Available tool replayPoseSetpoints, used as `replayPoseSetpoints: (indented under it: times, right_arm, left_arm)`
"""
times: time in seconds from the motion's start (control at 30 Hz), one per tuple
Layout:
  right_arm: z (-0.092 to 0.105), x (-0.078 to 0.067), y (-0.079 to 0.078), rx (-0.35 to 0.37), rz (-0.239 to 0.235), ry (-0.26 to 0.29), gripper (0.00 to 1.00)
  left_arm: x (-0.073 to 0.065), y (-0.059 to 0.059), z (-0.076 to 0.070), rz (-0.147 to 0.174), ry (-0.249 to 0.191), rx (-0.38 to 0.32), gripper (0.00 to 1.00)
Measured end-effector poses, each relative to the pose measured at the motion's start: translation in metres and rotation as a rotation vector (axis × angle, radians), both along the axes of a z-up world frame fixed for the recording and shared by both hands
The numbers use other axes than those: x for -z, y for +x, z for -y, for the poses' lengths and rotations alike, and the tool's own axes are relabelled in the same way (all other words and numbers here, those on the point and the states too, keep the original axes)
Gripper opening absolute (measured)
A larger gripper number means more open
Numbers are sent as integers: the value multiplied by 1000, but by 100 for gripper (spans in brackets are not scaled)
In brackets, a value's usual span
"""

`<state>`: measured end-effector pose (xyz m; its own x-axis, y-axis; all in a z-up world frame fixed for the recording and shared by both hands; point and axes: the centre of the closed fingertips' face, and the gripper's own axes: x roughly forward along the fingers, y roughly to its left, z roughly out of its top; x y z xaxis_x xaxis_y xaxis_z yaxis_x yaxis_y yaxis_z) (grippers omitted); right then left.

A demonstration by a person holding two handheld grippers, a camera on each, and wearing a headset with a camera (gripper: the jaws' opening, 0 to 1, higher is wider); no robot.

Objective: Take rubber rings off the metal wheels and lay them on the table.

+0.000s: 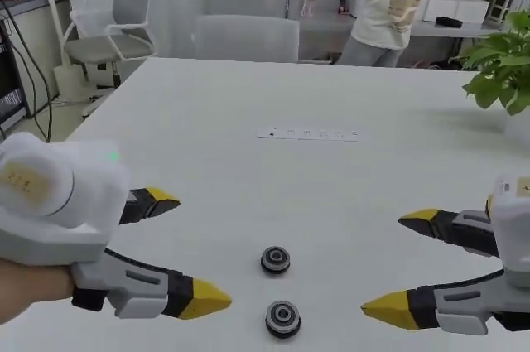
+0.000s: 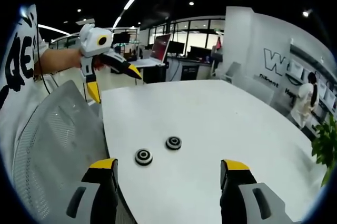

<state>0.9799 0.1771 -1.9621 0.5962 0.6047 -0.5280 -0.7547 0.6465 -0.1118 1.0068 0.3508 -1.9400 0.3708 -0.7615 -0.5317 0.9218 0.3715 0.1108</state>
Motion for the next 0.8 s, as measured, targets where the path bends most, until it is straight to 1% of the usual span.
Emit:
replayPoseSetpoints:
  times: [0.1, 0.23, 0.37, 0.43, 0.6, 0.8]
  right_arm:
    - [0, 2, 1, -11, 0, 4, 79]
    - [2, 8, 2, -17, -8, 15, 78]
    - [3, 14, 2, -21, -16, 15, 77]
    - [3, 14, 2, -26, -12, 15, 77]
    - [0, 18, 3, -50, -13, 29, 74]
    - [-1, 27, 4, -66, -20, 47, 71]
  left_arm:
    - [2, 0, 2, -6, -4, 4, 80]
    - [7, 1, 6, -13, 2, 14, 79]
    - [12, 1, 9, -21, 6, 23, 79]
    - [14, 0, 12, -26, 5, 28, 79]
    - [18, -1, 18, -27, 10, 46, 78]
    - [27, -3, 23, -40, 16, 72, 75]
